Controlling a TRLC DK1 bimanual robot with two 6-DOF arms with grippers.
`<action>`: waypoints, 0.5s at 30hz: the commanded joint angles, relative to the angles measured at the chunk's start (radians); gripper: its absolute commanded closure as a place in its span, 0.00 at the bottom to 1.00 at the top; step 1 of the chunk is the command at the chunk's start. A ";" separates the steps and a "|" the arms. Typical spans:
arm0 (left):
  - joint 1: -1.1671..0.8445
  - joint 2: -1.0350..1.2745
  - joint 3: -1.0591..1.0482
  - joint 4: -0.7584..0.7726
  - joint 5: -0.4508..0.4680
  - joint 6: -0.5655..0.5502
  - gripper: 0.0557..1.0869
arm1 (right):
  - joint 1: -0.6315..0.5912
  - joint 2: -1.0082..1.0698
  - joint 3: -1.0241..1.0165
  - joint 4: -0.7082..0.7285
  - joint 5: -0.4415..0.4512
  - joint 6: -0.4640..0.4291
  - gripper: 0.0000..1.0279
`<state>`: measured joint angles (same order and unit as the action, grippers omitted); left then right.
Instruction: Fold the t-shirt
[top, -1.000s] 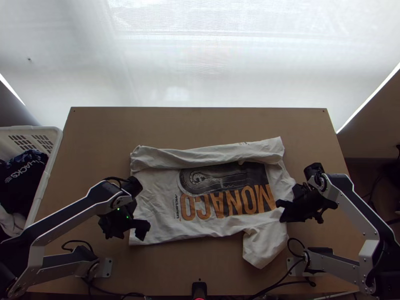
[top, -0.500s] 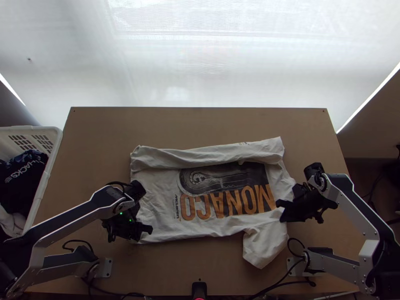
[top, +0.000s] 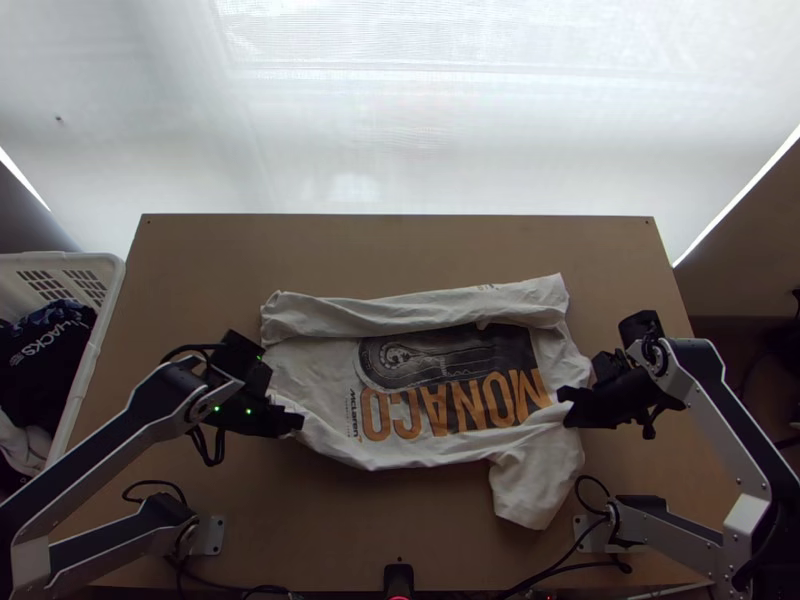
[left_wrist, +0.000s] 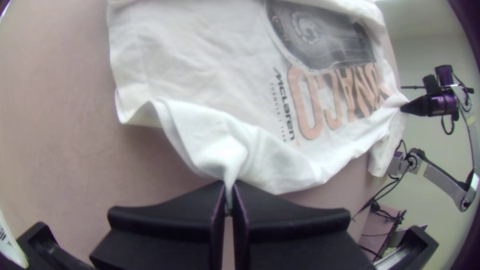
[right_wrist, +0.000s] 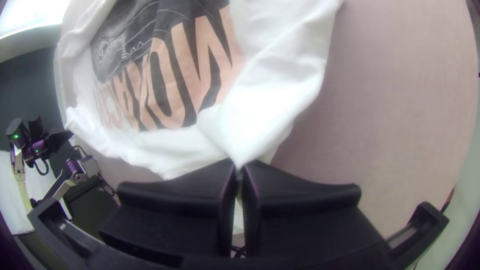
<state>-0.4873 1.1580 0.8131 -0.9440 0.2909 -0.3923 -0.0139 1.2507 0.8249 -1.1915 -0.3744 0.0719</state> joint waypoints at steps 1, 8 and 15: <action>0.073 -0.063 0.113 -0.079 0.051 0.023 0.97 | -0.037 -0.011 0.054 -0.069 0.002 -0.050 0.97; 0.173 -0.060 0.118 -0.095 0.056 0.047 0.97 | -0.063 -0.004 0.148 -0.137 0.000 -0.081 0.97; 0.257 -0.007 0.156 -0.091 0.057 0.046 0.97 | -0.058 0.065 0.293 -0.186 -0.004 -0.081 0.97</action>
<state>-0.3084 1.1160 0.9291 -1.0306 0.3447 -0.3470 -0.0677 1.2621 0.9928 -1.3289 -0.3744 -0.0017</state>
